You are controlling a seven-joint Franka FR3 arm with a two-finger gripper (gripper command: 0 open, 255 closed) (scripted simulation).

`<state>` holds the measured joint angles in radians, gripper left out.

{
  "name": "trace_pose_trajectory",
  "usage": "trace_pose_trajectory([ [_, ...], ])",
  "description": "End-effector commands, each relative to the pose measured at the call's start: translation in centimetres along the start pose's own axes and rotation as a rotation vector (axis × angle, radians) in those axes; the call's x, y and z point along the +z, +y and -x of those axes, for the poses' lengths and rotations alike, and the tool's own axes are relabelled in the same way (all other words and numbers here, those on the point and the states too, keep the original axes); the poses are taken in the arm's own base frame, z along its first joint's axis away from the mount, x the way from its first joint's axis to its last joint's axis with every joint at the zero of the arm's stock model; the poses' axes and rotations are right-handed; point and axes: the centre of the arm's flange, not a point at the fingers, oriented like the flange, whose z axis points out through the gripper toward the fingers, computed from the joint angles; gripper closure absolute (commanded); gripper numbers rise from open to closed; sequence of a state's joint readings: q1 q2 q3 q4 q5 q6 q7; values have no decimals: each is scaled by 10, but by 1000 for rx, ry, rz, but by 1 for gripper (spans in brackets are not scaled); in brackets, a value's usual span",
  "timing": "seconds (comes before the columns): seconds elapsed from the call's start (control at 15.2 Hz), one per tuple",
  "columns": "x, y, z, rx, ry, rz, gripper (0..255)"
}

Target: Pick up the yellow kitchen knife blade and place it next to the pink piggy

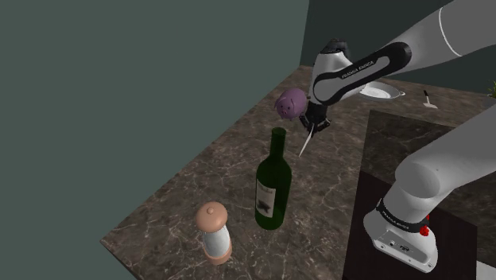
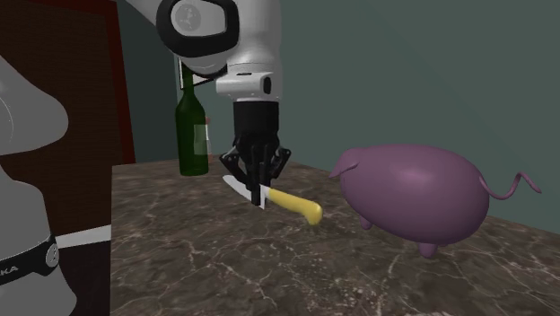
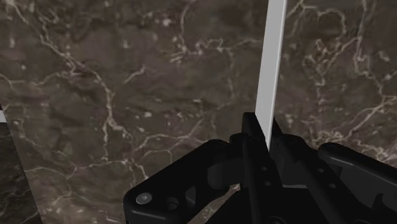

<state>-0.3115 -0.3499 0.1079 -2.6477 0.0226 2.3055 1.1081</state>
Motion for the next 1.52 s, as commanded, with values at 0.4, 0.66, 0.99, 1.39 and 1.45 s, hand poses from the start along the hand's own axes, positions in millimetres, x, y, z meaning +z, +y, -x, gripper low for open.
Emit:
trace_pose_trajectory([
  [0.4,19,-1,1,0,0,-1,255],
  [0.66,19,-1,1,0,0,-1,0],
  [0.99,19,-1,1,0,0,-1,0],
  [1.39,-31,-1,1,0,0,-1,0],
  [1.45,-31,-1,1,0,0,-1,0],
])
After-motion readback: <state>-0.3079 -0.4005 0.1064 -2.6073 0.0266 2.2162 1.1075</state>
